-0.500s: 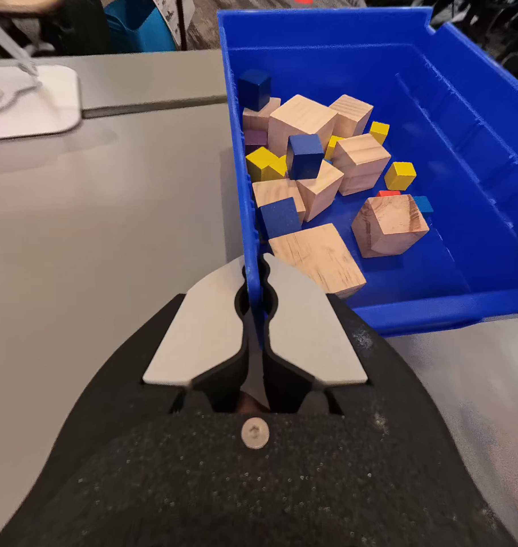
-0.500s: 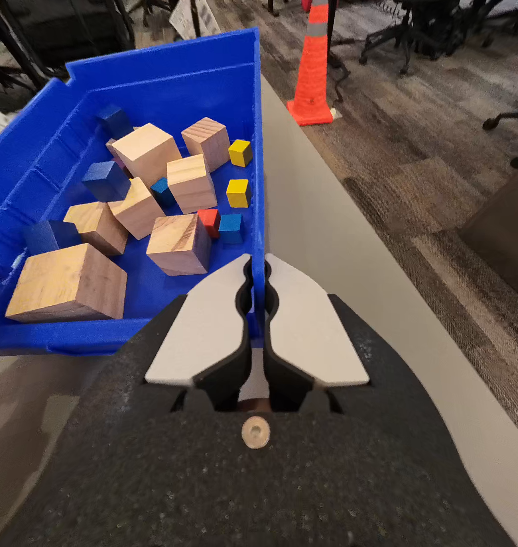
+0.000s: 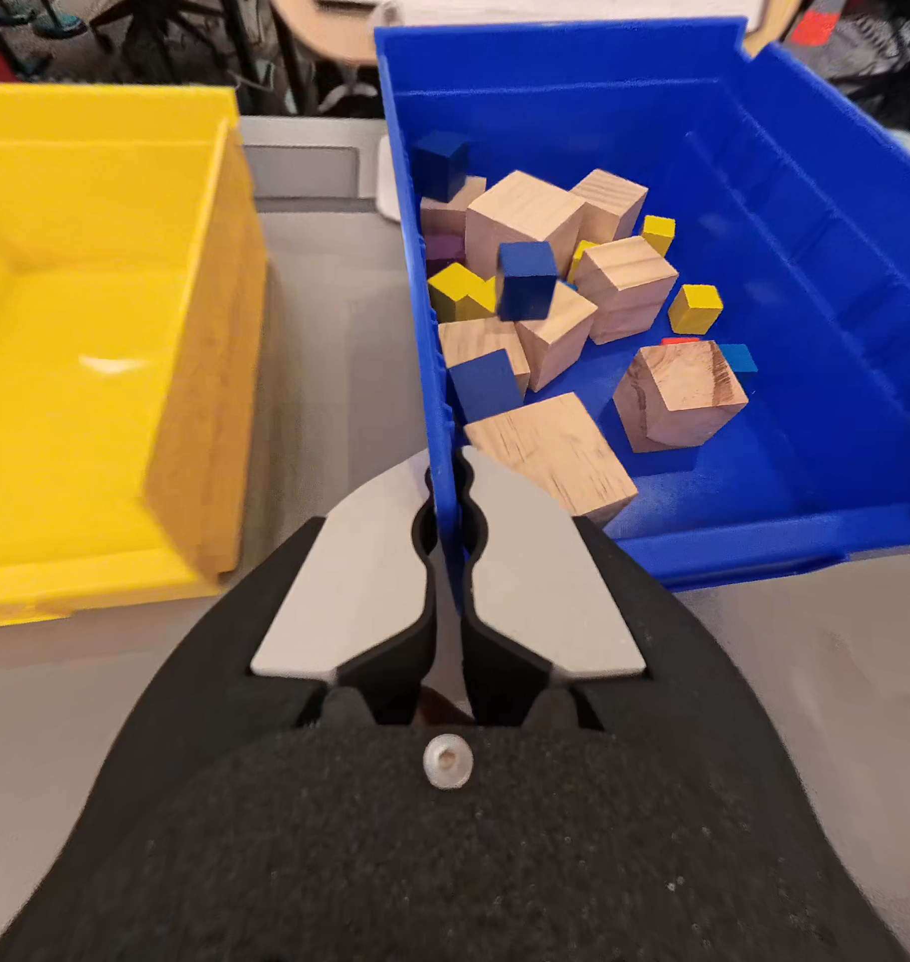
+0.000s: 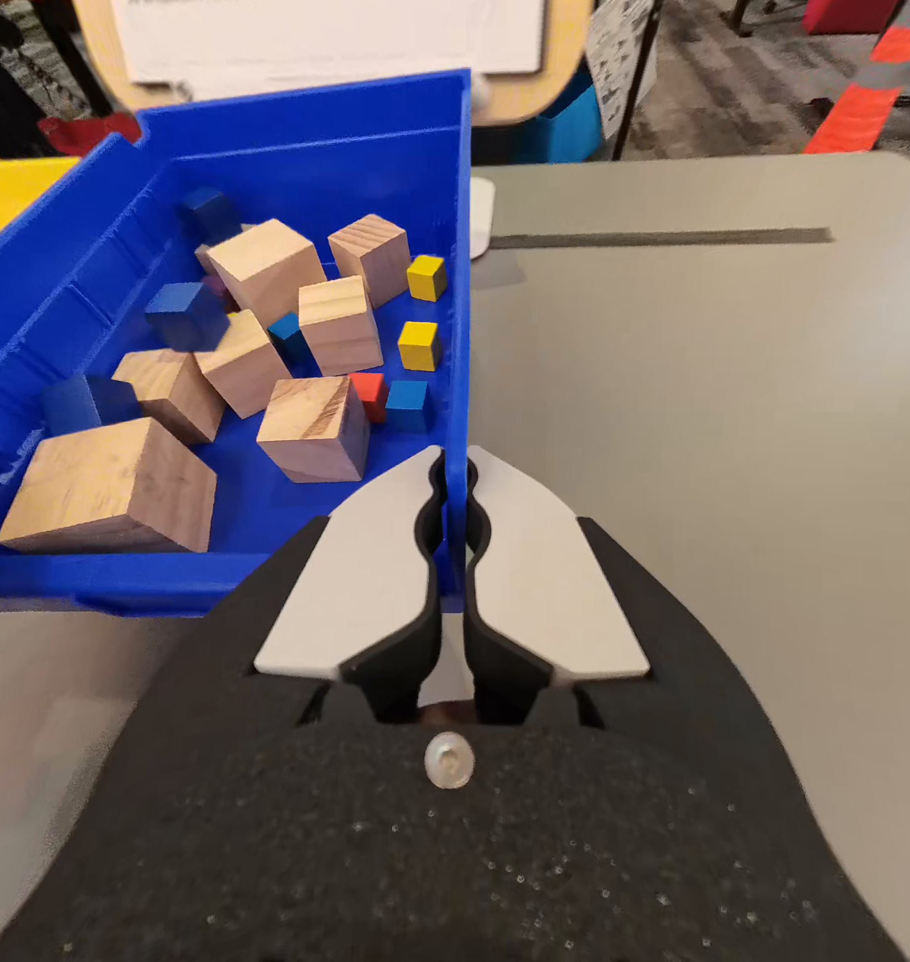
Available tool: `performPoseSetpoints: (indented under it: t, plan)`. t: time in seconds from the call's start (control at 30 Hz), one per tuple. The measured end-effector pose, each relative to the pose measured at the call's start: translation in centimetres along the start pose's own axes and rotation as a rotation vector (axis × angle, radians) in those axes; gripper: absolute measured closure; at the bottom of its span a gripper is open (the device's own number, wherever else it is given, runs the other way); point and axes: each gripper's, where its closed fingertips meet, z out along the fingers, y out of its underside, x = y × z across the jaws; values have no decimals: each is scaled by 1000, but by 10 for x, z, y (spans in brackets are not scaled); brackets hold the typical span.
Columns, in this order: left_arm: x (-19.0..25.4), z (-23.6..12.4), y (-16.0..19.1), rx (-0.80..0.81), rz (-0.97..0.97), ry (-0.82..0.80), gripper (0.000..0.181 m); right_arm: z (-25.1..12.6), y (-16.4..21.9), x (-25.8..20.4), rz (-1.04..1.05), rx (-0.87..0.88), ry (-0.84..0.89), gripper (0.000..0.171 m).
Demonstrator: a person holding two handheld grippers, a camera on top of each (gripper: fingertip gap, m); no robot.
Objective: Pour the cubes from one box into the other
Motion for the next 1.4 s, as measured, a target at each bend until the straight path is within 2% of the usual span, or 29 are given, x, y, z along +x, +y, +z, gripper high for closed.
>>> performPoseSetpoints:
  t: [0.1,0.2,0.3,0.37,0.43,0.5,0.6,0.67,0.73,0.8,0.83,0.87,0.9,0.97,1.07,1.13,1.23,1.3,1.33,1.37,1.4]
  plan:
    - [-28,12,15,-48,36,26,178,16,19,-25,22,-54,-2,169]
    - [-43,18,24,-42,88,56,177,23,34,-37,-4,-23,17,169]
    - [-47,-15,16,2,43,168,153,6,31,-41,-26,15,-30,161]
    - [-70,-53,7,62,-29,198,152,-21,14,-40,-48,122,-89,157]
    - [-111,-88,3,114,-145,190,152,-50,1,-52,-87,226,-202,152]
    - [-172,-104,12,111,-207,95,150,-67,2,-73,-178,242,-289,151]
    - [-269,-100,26,110,-209,-122,148,-75,27,-114,-255,150,-404,150]
    - [-299,-78,34,55,-202,-157,147,-82,43,-151,-237,131,-508,150]
    - [-301,-49,34,5,-174,-127,144,-90,67,-191,-246,64,-622,150]
    - [-301,-26,21,21,-99,-155,145,-104,91,-227,-262,-18,-733,148]
    - [-303,-15,16,19,-52,-184,150,-111,100,-239,-264,-39,-770,148]
    - [-304,-5,16,-3,-34,-194,168,-116,108,-249,-275,-54,-792,149]
    - [-300,1,15,-11,-73,-149,176,-118,114,-254,-298,-68,-795,149]
    - [-294,-3,18,-30,-143,-113,178,-116,119,-256,-350,-78,-760,149]
    - [-288,-36,38,-45,-110,-159,178,-104,110,-248,-345,-62,-676,148]
    - [-283,-70,57,-39,-120,-194,178,-94,105,-248,-297,-67,-638,140]
    - [-279,-124,87,-29,-89,-307,178,-82,100,-259,-236,-58,-583,124]
    - [-271,-153,104,-21,-82,-336,177,-80,98,-276,-238,-42,-577,124]
    - [-265,-165,111,-22,-94,-335,177,-81,100,-288,-247,-51,-596,125]
    - [-259,-175,117,-24,-98,-334,177,-81,104,-297,-249,-73,-603,138]
    - [-253,-184,122,-19,-99,-333,177,-77,105,-295,-237,-93,-538,152]
